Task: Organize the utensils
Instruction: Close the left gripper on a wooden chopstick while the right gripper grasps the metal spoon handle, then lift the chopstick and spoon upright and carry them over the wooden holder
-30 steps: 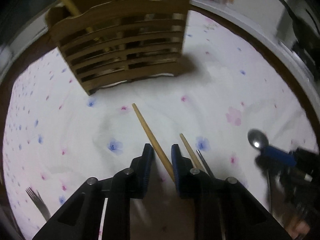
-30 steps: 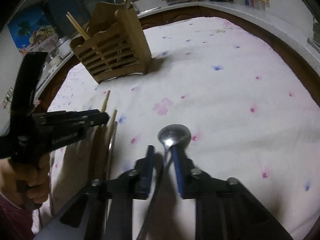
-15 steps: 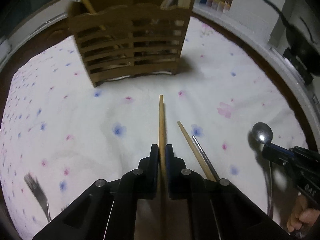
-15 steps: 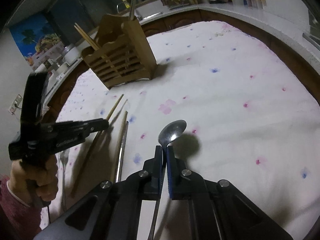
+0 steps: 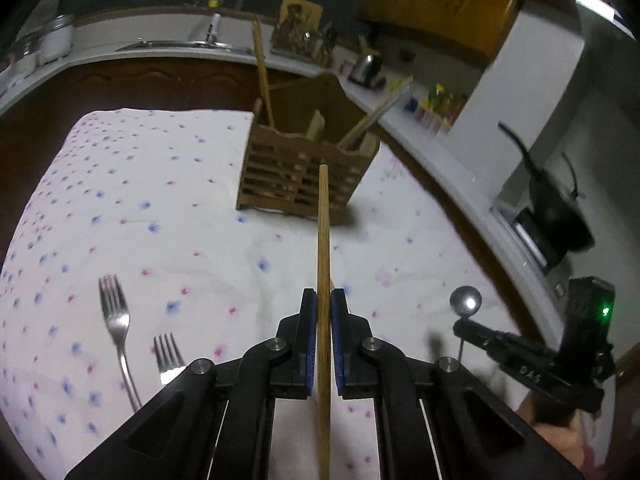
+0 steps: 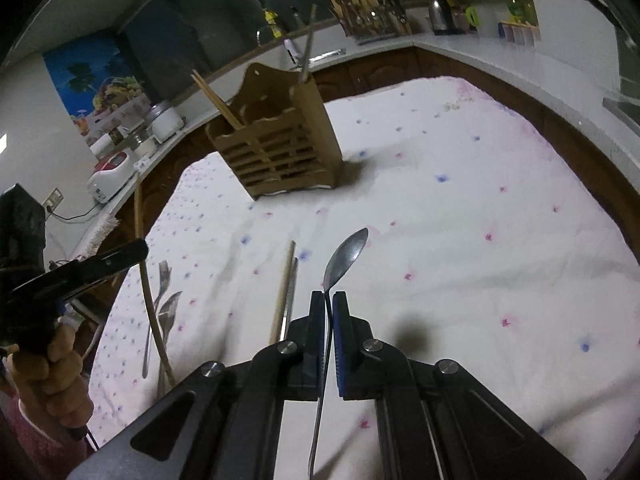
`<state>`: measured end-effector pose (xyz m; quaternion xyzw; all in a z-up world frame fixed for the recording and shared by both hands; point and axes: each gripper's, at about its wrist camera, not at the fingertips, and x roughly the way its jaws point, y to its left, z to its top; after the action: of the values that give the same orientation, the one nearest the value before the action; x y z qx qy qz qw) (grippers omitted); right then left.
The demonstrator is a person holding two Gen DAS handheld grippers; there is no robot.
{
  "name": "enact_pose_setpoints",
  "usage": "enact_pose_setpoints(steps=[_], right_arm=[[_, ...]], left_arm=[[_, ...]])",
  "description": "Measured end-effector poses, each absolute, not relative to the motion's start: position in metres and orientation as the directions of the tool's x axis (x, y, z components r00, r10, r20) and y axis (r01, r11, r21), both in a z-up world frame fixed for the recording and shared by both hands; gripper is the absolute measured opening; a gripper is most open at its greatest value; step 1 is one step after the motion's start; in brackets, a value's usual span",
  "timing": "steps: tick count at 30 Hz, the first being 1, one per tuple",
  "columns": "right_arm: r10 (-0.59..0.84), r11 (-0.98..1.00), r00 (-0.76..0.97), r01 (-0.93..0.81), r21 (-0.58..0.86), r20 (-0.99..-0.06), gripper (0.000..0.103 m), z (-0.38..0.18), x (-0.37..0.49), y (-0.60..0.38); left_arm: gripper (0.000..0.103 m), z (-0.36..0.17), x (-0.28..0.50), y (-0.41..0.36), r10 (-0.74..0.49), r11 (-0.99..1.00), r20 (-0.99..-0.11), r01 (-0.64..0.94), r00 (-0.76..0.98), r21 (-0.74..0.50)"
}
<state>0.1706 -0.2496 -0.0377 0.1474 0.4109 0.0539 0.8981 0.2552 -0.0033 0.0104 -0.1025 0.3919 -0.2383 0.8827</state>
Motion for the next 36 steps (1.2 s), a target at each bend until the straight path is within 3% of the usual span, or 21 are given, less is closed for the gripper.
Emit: enact_pose_setpoints(steps=[8, 36], right_arm=[[0.218, 0.957, 0.698, -0.016, 0.289, -0.682, 0.003, -0.014, 0.157, -0.24], [0.206, 0.965, 0.765, -0.055, 0.256, -0.61, 0.003, 0.02, 0.153, -0.228]], left_arm=[[0.005, 0.024, 0.216, 0.023, -0.521, 0.851, -0.575, 0.327, 0.631, -0.412], [0.005, 0.051, 0.179, 0.048, -0.496, 0.859, -0.481, 0.326, 0.723, -0.395]])
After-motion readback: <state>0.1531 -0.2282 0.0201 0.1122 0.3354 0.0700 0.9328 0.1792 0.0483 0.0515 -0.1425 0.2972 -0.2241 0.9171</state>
